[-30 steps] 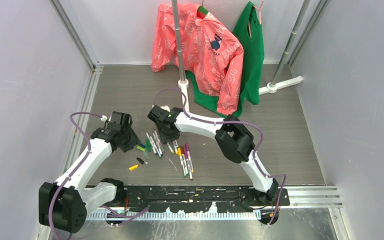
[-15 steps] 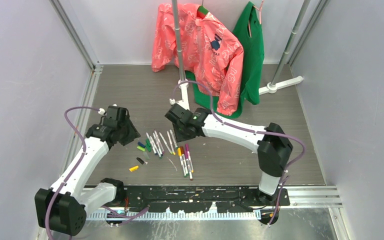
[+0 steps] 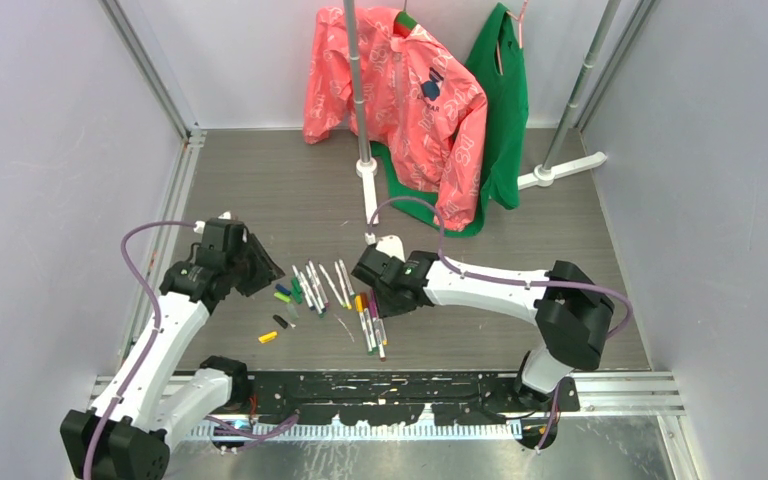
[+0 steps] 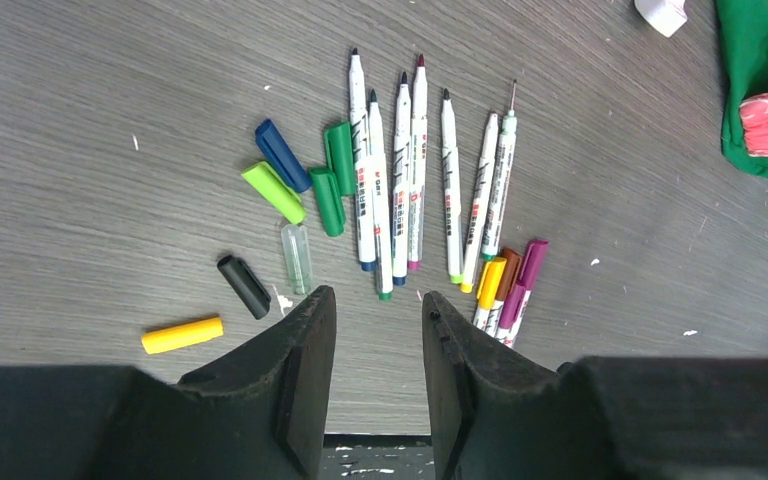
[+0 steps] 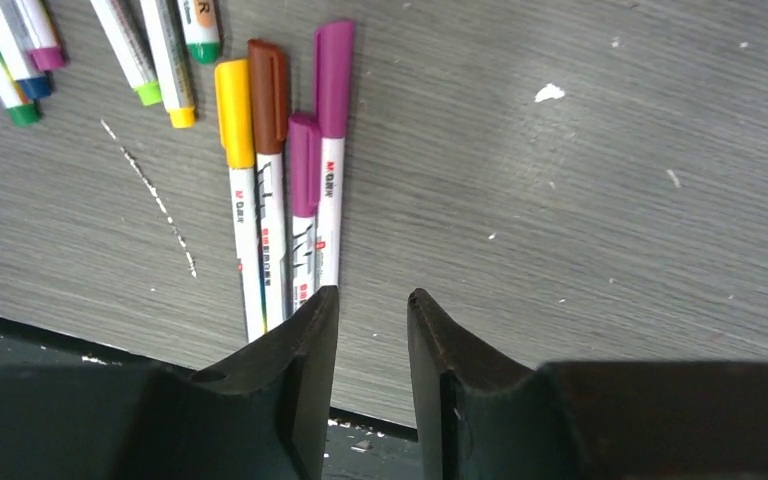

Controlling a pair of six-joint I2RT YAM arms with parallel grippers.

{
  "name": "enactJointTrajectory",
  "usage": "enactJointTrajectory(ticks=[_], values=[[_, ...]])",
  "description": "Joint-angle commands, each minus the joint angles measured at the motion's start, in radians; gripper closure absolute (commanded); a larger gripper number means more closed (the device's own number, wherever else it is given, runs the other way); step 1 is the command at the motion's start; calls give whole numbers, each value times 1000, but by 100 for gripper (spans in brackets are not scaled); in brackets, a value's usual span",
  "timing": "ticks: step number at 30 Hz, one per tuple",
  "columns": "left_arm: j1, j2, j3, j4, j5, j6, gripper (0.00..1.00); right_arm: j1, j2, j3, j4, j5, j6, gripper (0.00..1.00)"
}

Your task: Open the pen caps

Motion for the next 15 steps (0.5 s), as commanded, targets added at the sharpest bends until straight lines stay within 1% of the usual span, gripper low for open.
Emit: enactJointTrajectory(ticks=[1, 15], values=[[-1, -43, -6, -16, 22, -10, 62, 38, 11, -5, 65, 31, 35, 62], [-1, -32, -2, 2, 27, -7, 63, 51, 125, -6, 108, 20, 44, 63]])
